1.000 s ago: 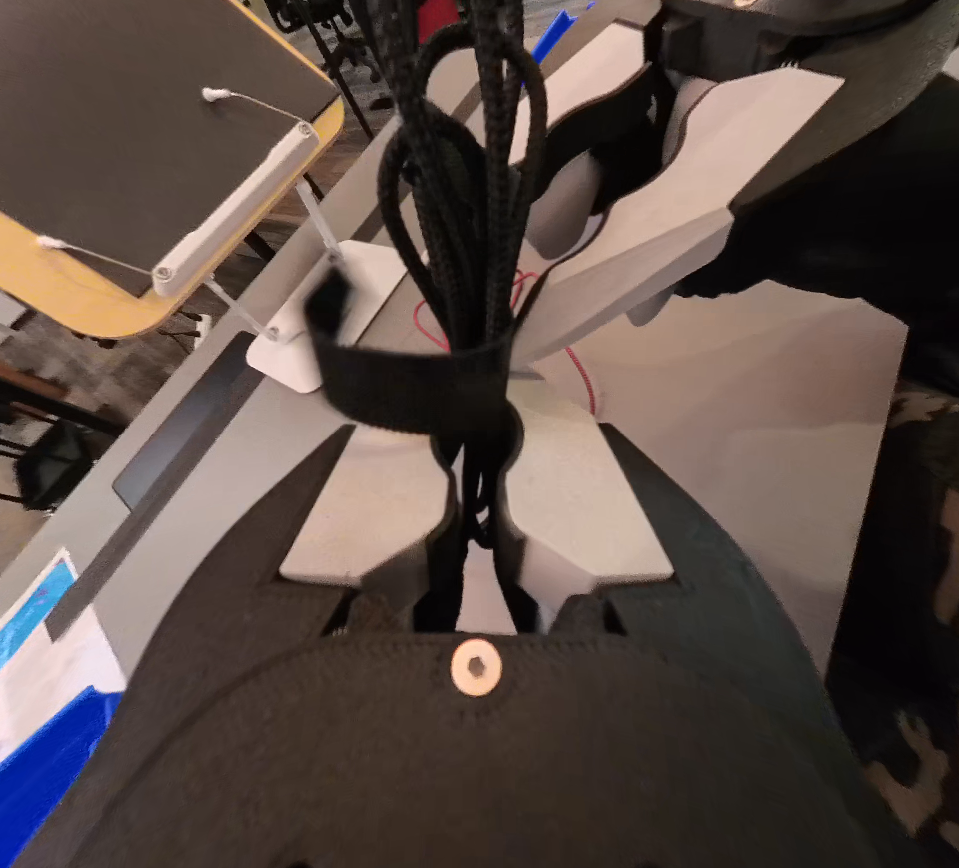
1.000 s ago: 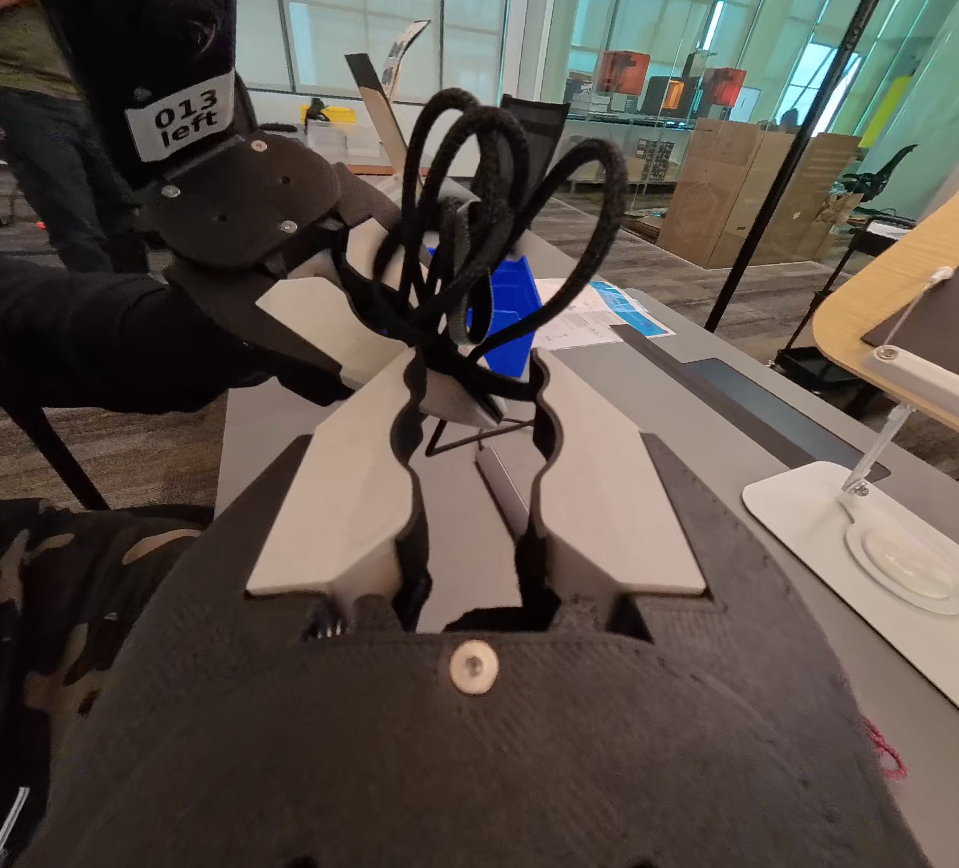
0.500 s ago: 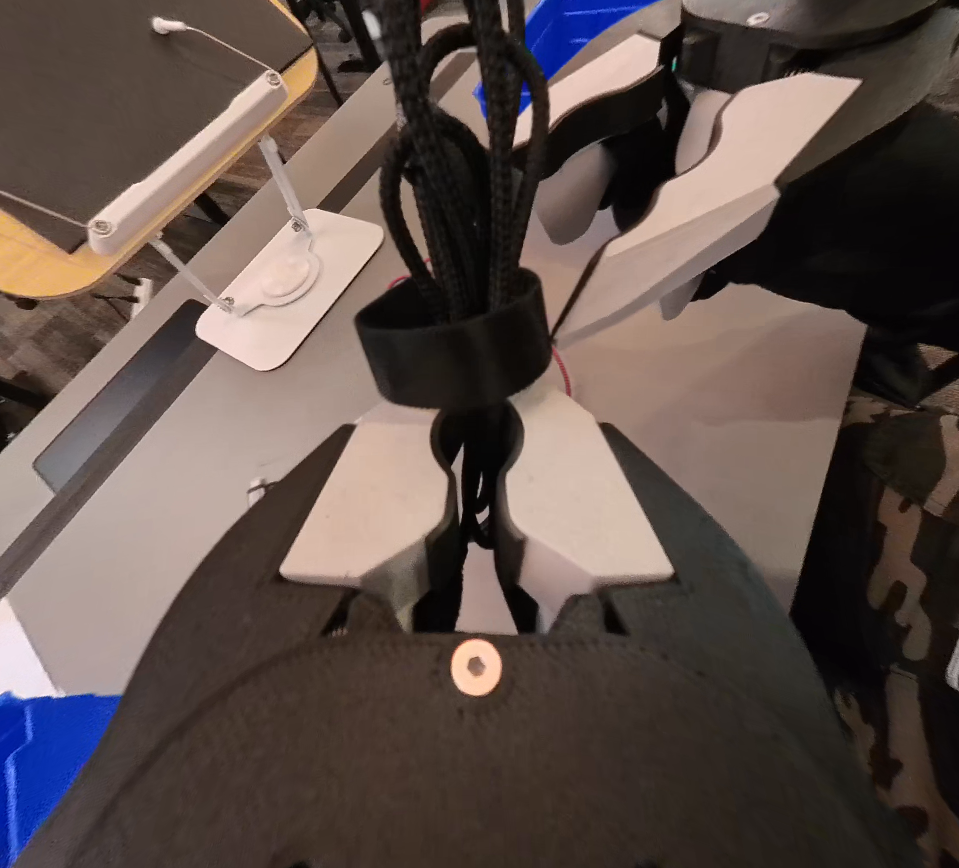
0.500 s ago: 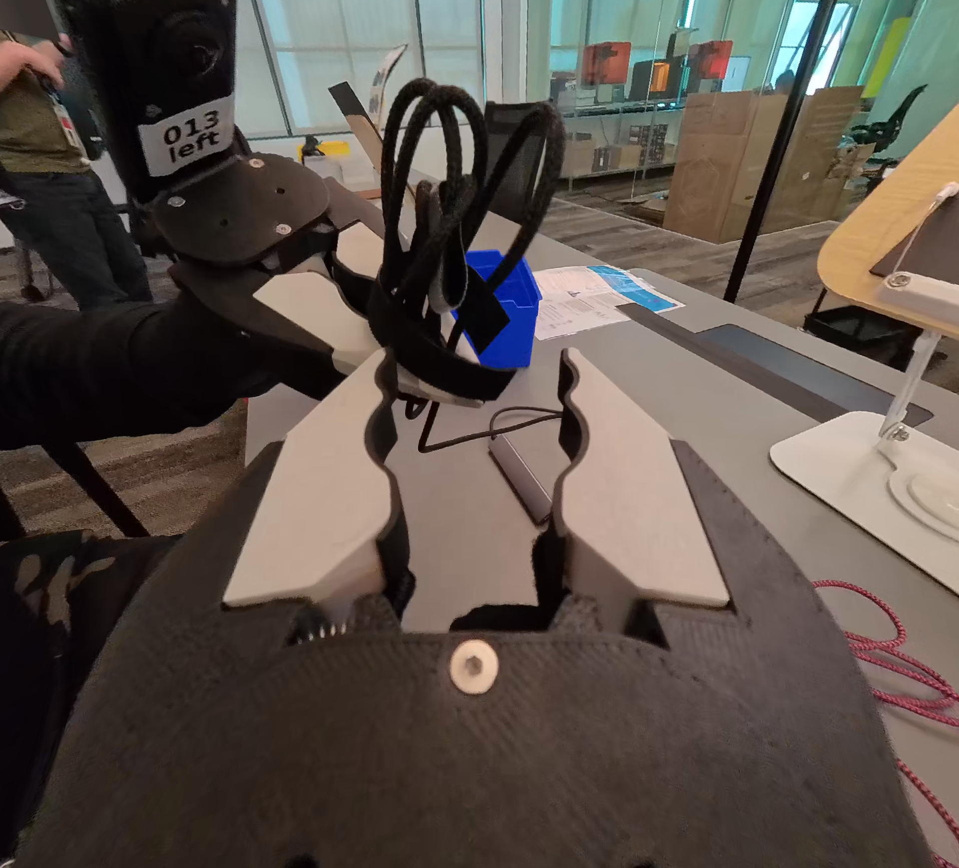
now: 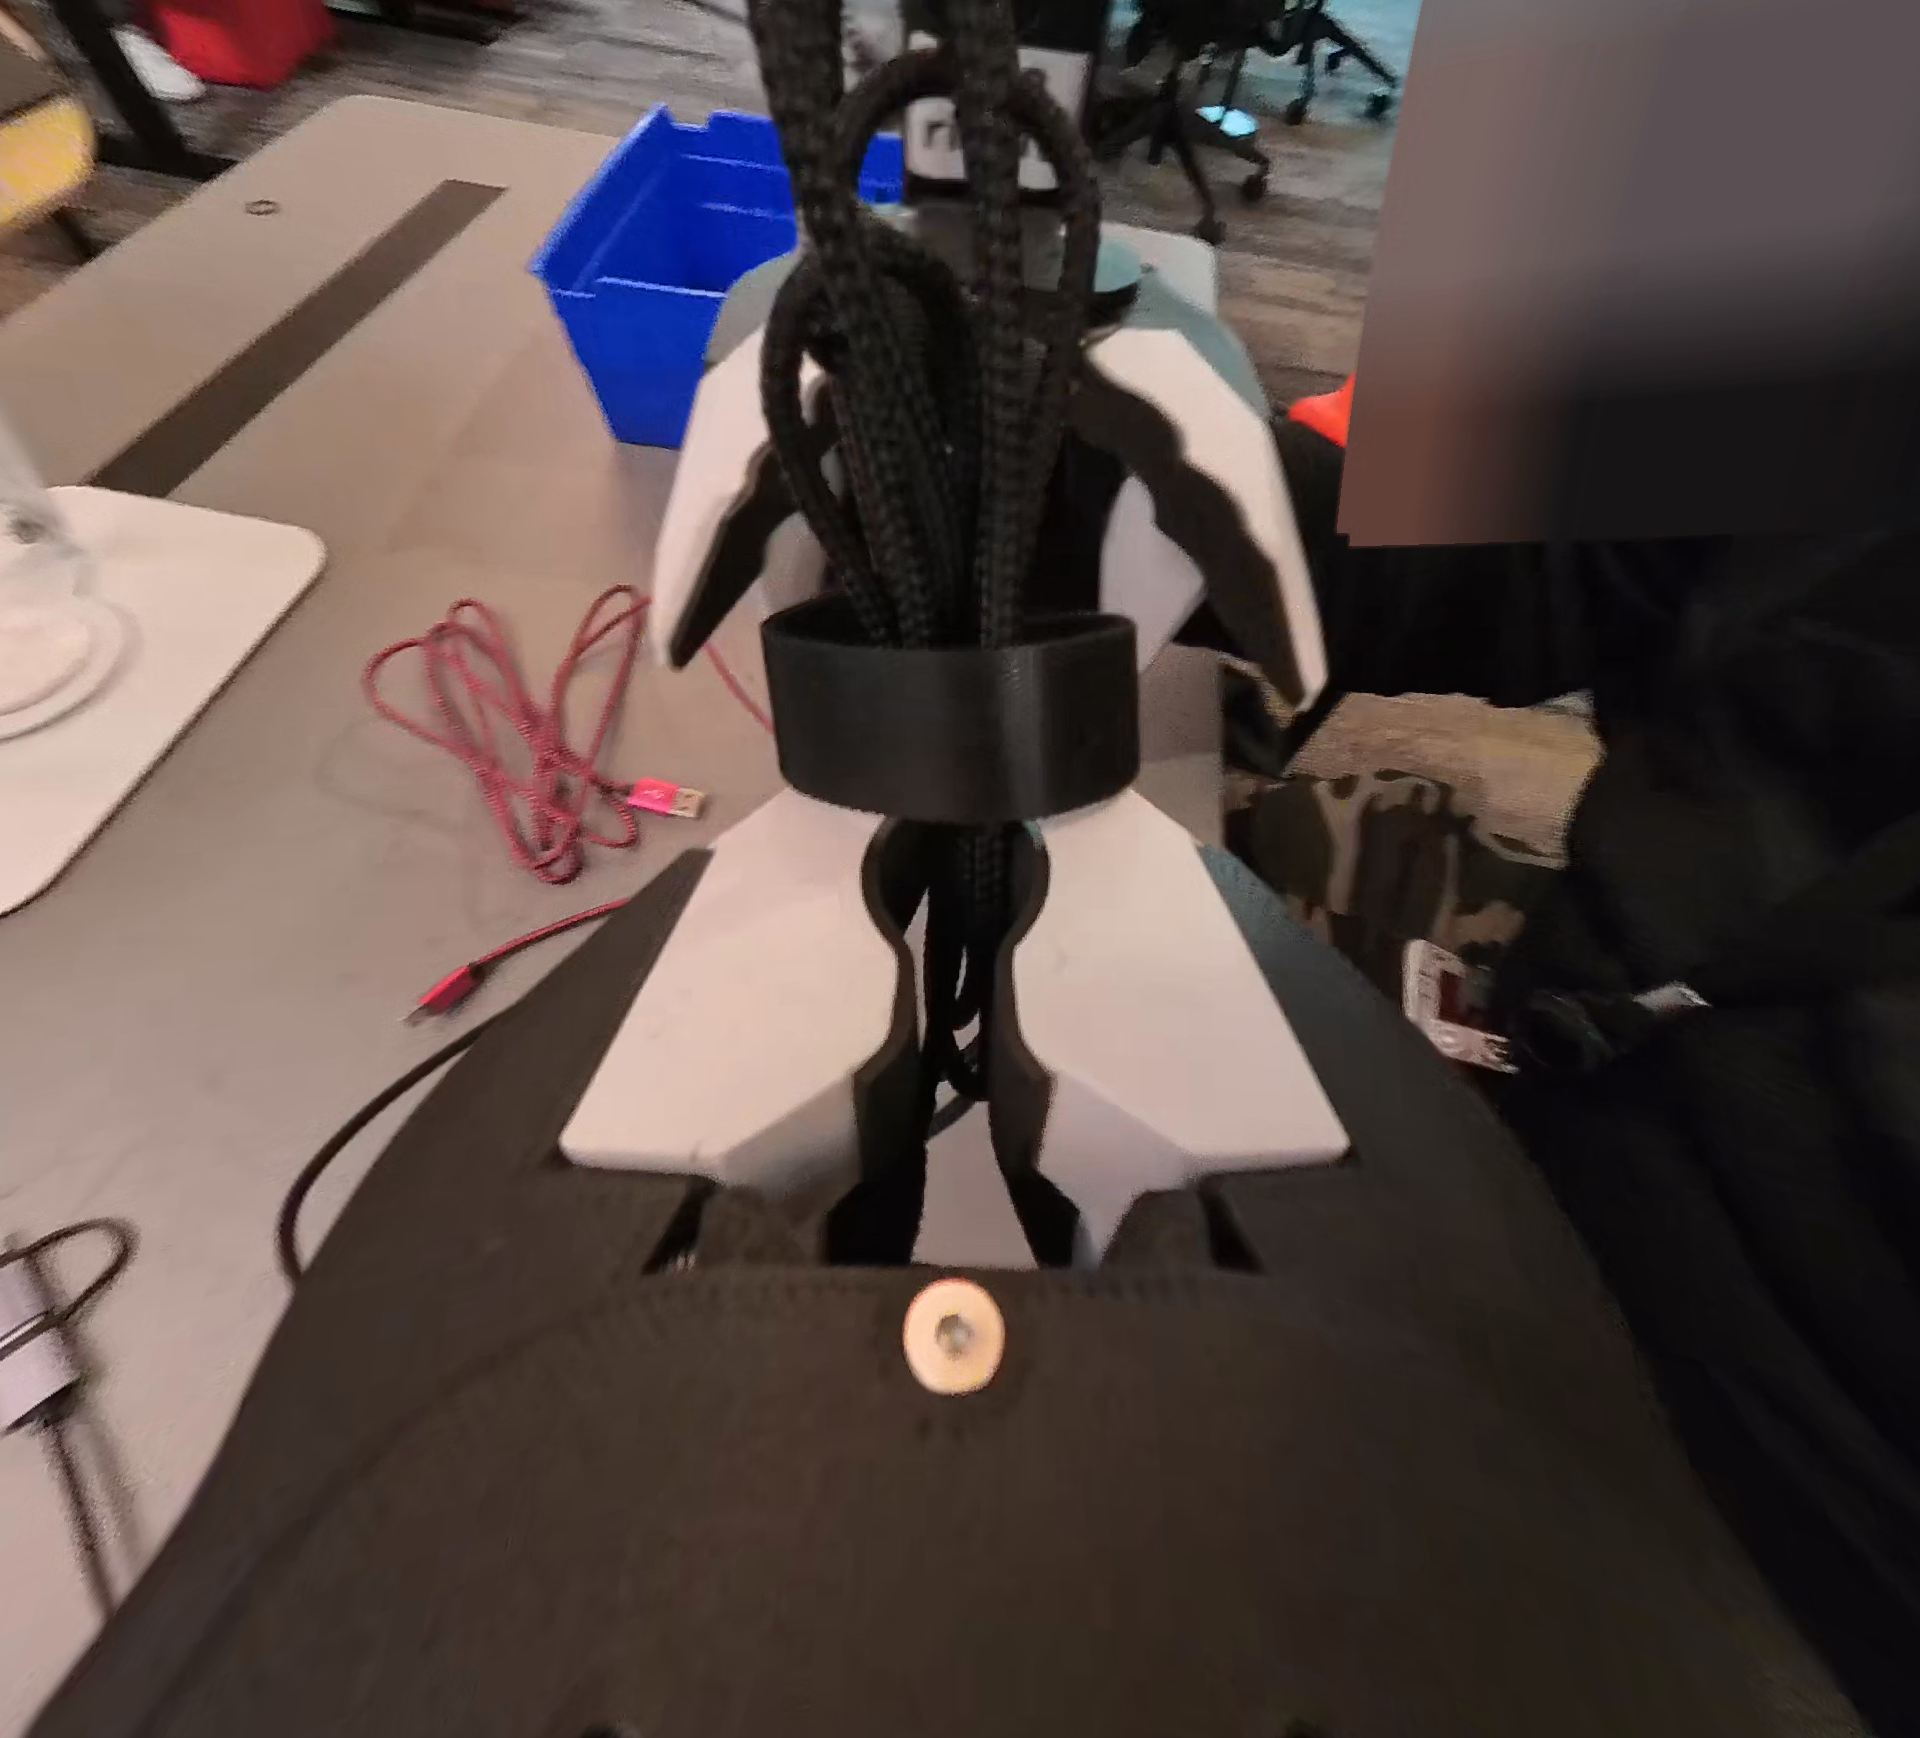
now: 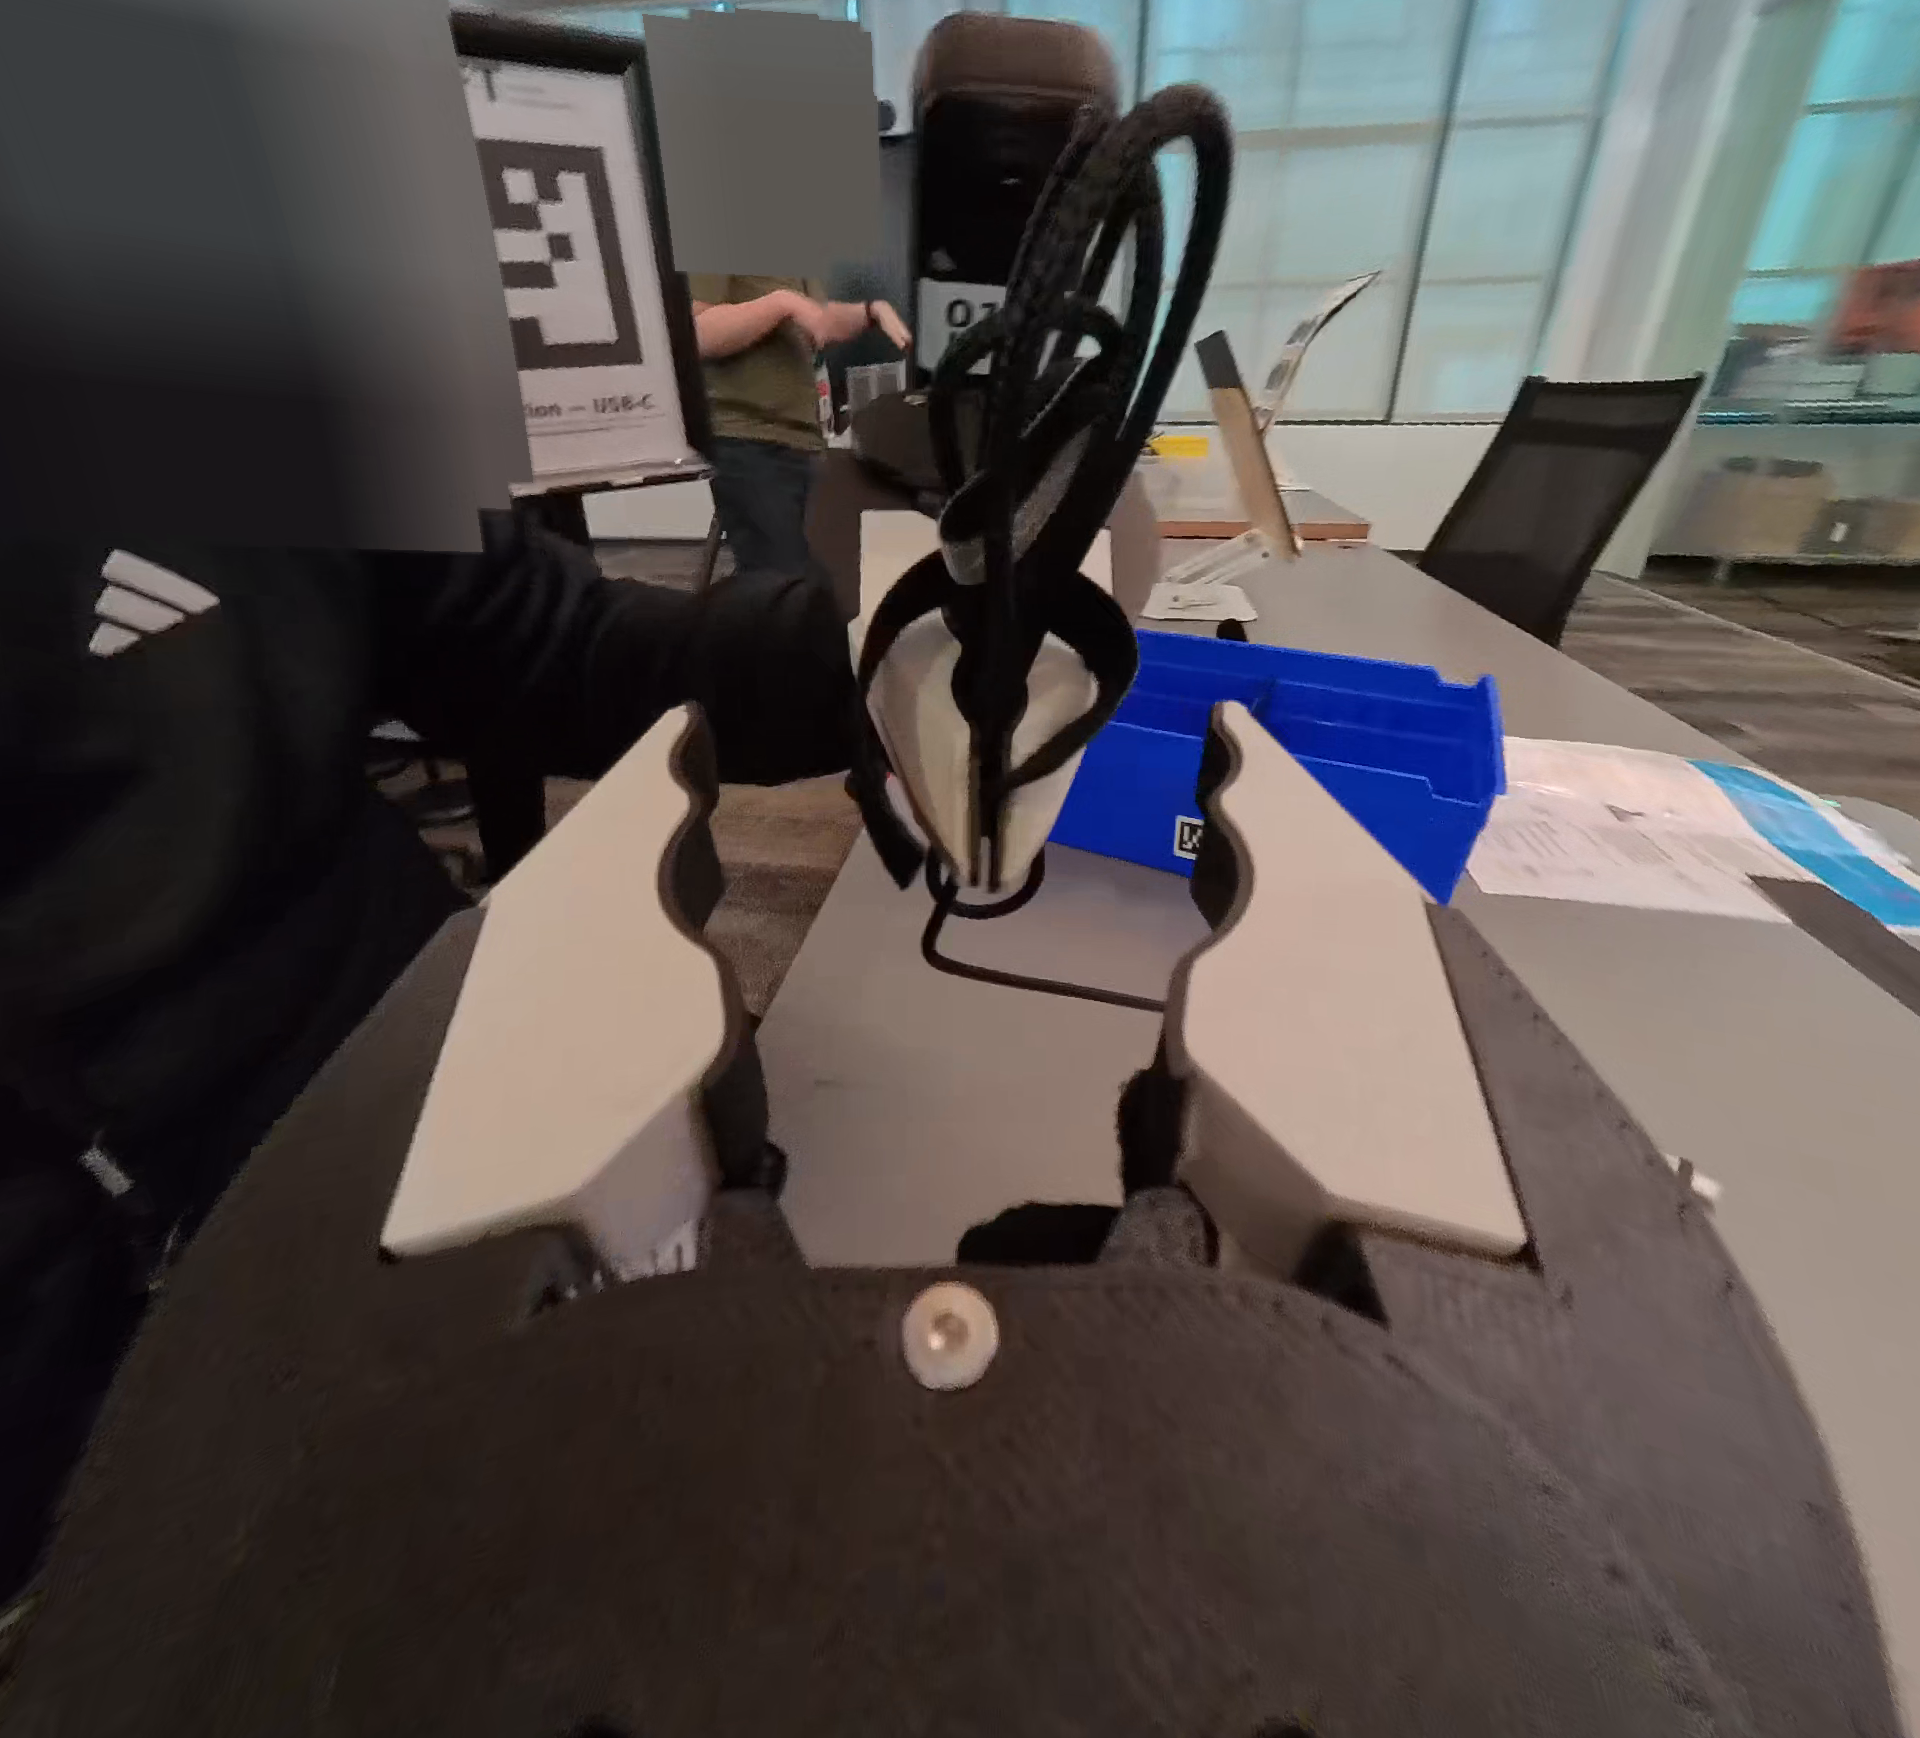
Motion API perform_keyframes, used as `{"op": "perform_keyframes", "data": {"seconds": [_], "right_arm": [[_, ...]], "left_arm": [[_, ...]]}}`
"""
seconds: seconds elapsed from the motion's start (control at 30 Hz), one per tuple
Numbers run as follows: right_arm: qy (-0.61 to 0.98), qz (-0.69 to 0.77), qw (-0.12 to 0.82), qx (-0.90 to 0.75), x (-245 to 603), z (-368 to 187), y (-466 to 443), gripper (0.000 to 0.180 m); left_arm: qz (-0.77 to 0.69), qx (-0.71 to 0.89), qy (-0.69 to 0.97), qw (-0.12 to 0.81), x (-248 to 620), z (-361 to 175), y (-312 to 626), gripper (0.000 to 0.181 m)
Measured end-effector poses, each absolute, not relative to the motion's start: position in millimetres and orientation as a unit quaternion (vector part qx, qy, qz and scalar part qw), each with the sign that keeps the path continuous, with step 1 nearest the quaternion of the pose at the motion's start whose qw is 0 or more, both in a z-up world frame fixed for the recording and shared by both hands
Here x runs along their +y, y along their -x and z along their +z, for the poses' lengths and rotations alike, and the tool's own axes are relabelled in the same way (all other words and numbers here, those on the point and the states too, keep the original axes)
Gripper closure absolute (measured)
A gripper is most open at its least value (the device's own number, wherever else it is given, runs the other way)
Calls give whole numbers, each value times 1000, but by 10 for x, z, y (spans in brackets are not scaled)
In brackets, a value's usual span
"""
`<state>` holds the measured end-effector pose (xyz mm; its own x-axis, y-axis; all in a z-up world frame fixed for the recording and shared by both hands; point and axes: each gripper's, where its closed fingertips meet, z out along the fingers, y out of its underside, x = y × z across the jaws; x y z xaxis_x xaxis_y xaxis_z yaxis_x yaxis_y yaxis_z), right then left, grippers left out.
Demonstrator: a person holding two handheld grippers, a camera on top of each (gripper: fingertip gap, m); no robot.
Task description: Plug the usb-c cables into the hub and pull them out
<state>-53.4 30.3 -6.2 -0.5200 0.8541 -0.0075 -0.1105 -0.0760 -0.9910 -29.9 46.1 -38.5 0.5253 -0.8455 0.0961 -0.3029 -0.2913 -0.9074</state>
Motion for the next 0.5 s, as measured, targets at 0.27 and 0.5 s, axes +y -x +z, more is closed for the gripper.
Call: {"op": "perform_keyframes", "data": {"seconds": [0.27,0.5], "right_arm": [[214,712,315,-589,72,28,467,121],[242,695,342,-584,150,-35,473,133]], "left_arm": [[-379,403,716,426,287,-367,188,181],[-382,388,713,441,340,-327,252,181]]}}
